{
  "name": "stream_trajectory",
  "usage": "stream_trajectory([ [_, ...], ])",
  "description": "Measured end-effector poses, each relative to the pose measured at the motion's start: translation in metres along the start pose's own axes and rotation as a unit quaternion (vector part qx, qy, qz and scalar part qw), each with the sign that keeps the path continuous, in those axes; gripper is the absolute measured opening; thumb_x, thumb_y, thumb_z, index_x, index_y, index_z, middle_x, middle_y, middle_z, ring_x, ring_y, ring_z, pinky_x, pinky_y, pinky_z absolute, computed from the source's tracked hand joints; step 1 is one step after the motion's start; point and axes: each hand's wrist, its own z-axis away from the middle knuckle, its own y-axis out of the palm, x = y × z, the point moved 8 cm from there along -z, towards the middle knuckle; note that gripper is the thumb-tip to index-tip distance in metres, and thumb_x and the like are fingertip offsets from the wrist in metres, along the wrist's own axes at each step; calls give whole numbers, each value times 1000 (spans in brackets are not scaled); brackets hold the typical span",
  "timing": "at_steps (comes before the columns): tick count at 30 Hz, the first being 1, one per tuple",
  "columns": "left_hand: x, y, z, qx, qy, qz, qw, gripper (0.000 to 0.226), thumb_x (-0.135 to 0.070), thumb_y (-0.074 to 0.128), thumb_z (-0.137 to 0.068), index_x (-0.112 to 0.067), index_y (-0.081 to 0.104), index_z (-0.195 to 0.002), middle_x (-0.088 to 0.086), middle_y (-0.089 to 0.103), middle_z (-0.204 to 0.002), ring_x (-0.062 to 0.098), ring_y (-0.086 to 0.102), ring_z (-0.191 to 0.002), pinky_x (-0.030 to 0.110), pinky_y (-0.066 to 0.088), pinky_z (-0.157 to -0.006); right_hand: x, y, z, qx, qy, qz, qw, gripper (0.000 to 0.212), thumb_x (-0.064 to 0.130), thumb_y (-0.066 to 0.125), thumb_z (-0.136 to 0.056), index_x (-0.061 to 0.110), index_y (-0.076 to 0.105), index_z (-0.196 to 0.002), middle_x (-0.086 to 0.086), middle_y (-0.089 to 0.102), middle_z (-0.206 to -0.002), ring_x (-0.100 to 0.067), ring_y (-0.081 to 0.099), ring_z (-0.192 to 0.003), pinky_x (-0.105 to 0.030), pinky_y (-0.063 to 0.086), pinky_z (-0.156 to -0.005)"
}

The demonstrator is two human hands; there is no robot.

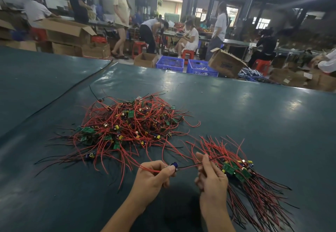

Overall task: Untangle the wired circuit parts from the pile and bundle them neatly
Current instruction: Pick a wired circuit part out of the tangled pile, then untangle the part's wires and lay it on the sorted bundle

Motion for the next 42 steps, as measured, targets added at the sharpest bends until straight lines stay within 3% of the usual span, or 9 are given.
stream_trajectory([
  [6, 7, -1, 1, 34, -47, 83, 995, 29, -33, 67, -79, -17, 65, -54, 6, 58, -56, 15, 54, -50, 23, 46, -53, -8, 30, 18, 109, -52, 99, 988, 41, 46, 60, -85, 8, 65, -69, 10, 44, -51, -4, 39, -47, -15, 37, -45],
  [11, 15, 1, 4, 71, -72, 73, 992, 44, -55, 74, -75, -17, 62, -57, 2, 56, -55, 13, 52, -52, 22, 44, -54, -20, 64, 42, 251, -65, 131, 957, 52, 42, 48, -95, 3, 73, -69, -10, 66, -60, -17, 64, -62, -30, 54, -61],
  [16, 19, 3, 4, 124, -101, 106, 981, 47, -56, 79, -67, -18, 56, -54, 4, 49, -54, 15, 46, -52, 22, 40, -54, -27, 58, 40, 223, -25, 141, 964, 63, 56, 41, -89, 12, 74, -56, -8, 68, -58, -19, 63, -58, -28, 54, -64],
  [21, 17, 3, 6, 137, -113, 97, 979, 43, -54, 79, -67, -16, 62, -58, 5, 54, -58, 15, 49, -56, 22, 41, -56, -24, 49, 34, 158, -47, 142, 976, 65, 54, 54, -89, -3, 61, -58, -24, 51, -53, -26, 49, -54, -37, 41, -57],
  [24, 9, 0, 4, 114, -94, 92, 985, 29, -45, 71, -74, -16, 72, -70, 4, 61, -65, 12, 54, -58, 20, 43, -55, -15, 24, 23, 28, -39, 101, 994, 54, 53, 54, -83, 15, 51, -46, -3, 38, -42, -12, 35, -40, -23, 29, -41],
  [31, 2, -25, -5, -6, -61, 99, 993, 27, -36, 61, -79, -14, 73, -70, 9, 62, -66, 16, 56, -59, 23, 46, -53, -20, -28, -6, -138, 53, -101, 984, 27, 45, 46, -101, 22, 60, -102, 6, 46, -59, -5, 26, -37, -19, 21, -33],
  [35, -17, -59, -15, -139, 42, -98, 985, 12, -20, 67, -88, -20, 71, -77, 0, 68, -72, 10, 61, -65, 22, 51, -60, -15, -23, -9, -118, -1, -43, 992, 15, 36, 50, -101, 25, 60, -100, 6, 49, -61, -5, 28, -39, -20, 24, -35],
  [39, -52, -91, -27, -261, 135, -346, 891, 17, -8, 65, -87, -21, 66, -97, -8, 61, -98, 0, 53, -87, 18, 47, -78, -11, -8, -8, -81, -72, 35, 994, 7, 25, 53, -100, 22, 59, -102, 4, 46, -63, -4, 32, -44, -18, 28, -40],
  [42, -40, -115, -43, -260, 54, -494, 828, 38, -10, 63, -84, -17, 62, -122, 1, 53, -128, 24, 43, -120, 39, 40, -99, -9, 1, -6, -61, -114, 84, 988, 11, 22, 54, -99, 20, 60, -108, 4, 45, -62, -7, 37, -51, -23, 33, -49],
])
